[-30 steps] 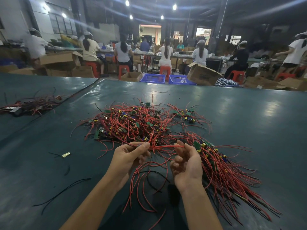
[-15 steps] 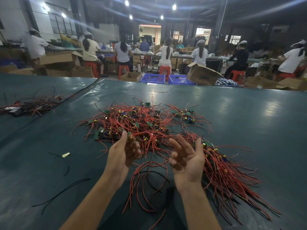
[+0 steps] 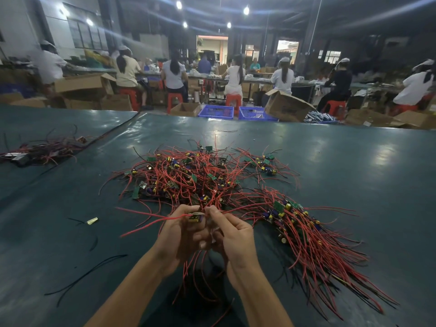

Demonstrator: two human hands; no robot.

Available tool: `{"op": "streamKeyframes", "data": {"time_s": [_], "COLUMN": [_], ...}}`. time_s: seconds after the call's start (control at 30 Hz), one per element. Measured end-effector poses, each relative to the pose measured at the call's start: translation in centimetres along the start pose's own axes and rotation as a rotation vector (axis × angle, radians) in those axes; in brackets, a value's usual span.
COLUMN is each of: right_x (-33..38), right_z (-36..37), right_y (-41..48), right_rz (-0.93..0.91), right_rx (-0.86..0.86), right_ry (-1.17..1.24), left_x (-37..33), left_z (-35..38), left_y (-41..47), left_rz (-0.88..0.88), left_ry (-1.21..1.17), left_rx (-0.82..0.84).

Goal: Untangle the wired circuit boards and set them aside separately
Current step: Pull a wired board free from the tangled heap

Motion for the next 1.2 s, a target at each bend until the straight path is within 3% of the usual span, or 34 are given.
{"op": "streamKeyframes", "data": {"time_s": [0.2, 0.27, 0.4, 0.53, 0.8, 0.97, 1.2], "right_x": [1.2, 1.5, 2.1, 2.1, 0.6, 0.4, -2.0], "right_z": [-1.3, -1.5, -1.2, -0.9, -1.9, -1.3, -1.6], "right_y": [-0.1, -0.2, -0.3, -0.3, 0.1, 0.2, 0.3], "right_rz": [-0.140, -0.173, -0.217, -0.227, -0.083, -0.091, 0.164], "right_rx": [-0.119, -0.136, -0.122, -0.110, -0.177, -0.132, -0.130], "right_ry": [-0.038, -0.042, -0.098, -0.119, -0.188, -0.225, 0.020], "left_x": [0.8, 0.8, 0.6, 0.5, -2.0, -1.8, -1.3], "left_z": [0.8, 0.9, 0.7, 0.5, 0.1, -0.7, -0.1], "left_y": [-0.3, -0.3, 0.0, 0.1, -0.1, 0.5, 0.4], "left_rz": [-0.085, -0.058, 0.073, 0.105, 0.343, 0.286, 0.280], "left_ry": [-0.246, -0.148, 0.271, 0.309, 0.469, 0.548, 0.572], "left_rx": [0.090, 0.112, 0.086, 0.044, -0.117, -0.158, -0.055]}}
Point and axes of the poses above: each hand's wrist, its own y-axis towards the middle knuckle, its own z-axis out of the palm, x = y × z, the point moved 10 cm from there along y, towards the middle knuckle, and after that the axes turned 9 degrees about -y, right-handed, at the moved point
